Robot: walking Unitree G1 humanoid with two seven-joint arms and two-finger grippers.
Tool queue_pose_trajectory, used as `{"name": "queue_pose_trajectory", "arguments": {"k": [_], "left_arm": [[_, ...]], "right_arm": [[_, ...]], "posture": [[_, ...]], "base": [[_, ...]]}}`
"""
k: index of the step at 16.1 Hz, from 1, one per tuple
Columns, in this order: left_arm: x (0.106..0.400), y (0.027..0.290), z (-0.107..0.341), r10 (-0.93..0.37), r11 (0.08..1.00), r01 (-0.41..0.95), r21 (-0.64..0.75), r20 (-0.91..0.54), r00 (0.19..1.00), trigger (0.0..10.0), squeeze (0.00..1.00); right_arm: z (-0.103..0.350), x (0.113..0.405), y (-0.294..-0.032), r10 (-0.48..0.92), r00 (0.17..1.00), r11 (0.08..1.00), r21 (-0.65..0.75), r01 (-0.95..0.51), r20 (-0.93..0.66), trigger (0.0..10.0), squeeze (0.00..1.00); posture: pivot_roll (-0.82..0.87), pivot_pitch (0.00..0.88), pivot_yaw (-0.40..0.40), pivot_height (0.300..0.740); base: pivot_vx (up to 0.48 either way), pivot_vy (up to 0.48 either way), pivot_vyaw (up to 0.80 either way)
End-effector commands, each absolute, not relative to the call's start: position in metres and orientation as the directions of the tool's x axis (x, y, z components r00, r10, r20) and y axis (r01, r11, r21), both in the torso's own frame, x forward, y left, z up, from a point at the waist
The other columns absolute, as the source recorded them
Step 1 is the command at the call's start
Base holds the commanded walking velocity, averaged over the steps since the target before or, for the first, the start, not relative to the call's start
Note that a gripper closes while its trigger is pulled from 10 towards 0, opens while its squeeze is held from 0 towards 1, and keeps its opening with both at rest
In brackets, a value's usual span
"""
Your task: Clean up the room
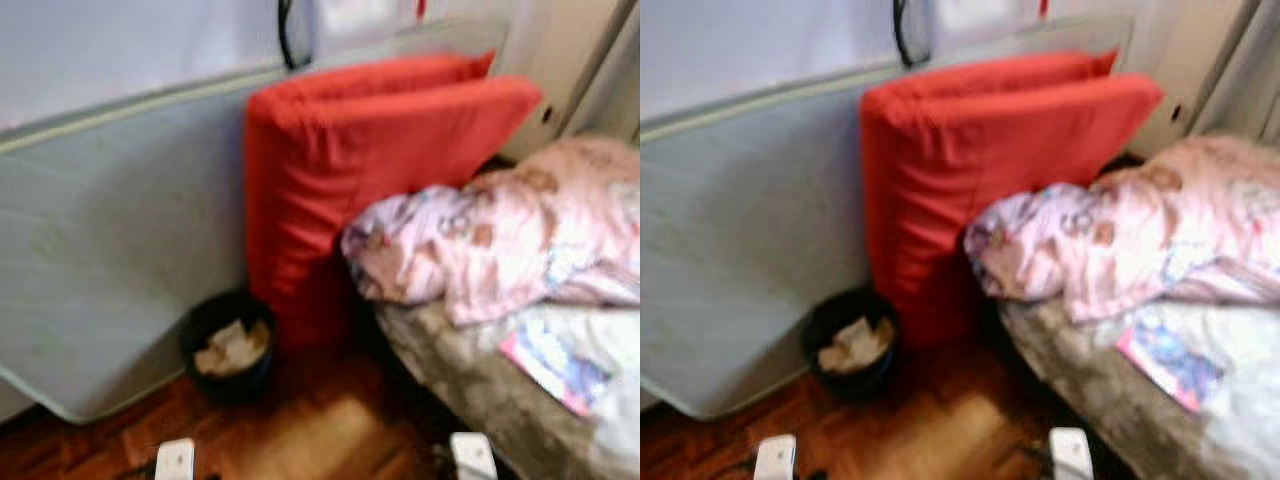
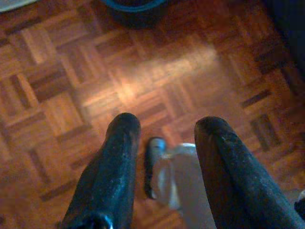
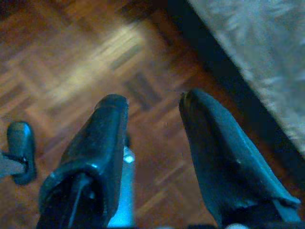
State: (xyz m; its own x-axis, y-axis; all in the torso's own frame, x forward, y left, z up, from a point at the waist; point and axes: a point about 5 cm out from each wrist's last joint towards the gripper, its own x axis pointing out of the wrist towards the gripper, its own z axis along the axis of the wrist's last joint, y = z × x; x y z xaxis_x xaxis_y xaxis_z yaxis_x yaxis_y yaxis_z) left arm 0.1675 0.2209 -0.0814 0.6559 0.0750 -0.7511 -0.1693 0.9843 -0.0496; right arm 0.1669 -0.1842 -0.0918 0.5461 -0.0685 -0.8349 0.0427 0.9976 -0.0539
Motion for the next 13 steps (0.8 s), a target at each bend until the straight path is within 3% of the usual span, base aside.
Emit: {"name": "queue_pose_trajectory", "arguments": {"k": [1, 9, 13], "left_arm": [[0.183, 0.195, -0.081, -0.019, 0.998, -0.037, -0.053, -0.784, 0.620, 10.0, 0.00], [0.182, 0.198, -0.081, -0.016, 0.998, -0.034, -0.047, -0.788, 0.615, 10.0, 0.00], [0.182, 0.199, -0.081, -0.008, 0.998, -0.045, -0.045, -0.789, 0.615, 10.0, 0.00]], "right_arm": [[-0.092, 0.147, -0.225, -0.065, 0.524, 0.982, 0.039, 0.184, -0.849, 10.0, 0.00], [-0.092, 0.160, -0.205, -0.050, 0.539, 0.981, 0.061, 0.186, -0.841, 10.0, 0.00], [-0.093, 0.147, -0.223, -0.060, 0.529, 0.977, 0.058, 0.204, -0.846, 10.0, 0.00]], "posture": [[-0.05, 0.023, -0.026, 0.740], [-0.06, 0.033, -0.011, 0.740], [-0.06, 0.032, -0.011, 0.740]], "base": [[0.000, -0.292, 0.00], [0.000, -0.294, 0.00], [0.000, -0.146, 0.00]]}}
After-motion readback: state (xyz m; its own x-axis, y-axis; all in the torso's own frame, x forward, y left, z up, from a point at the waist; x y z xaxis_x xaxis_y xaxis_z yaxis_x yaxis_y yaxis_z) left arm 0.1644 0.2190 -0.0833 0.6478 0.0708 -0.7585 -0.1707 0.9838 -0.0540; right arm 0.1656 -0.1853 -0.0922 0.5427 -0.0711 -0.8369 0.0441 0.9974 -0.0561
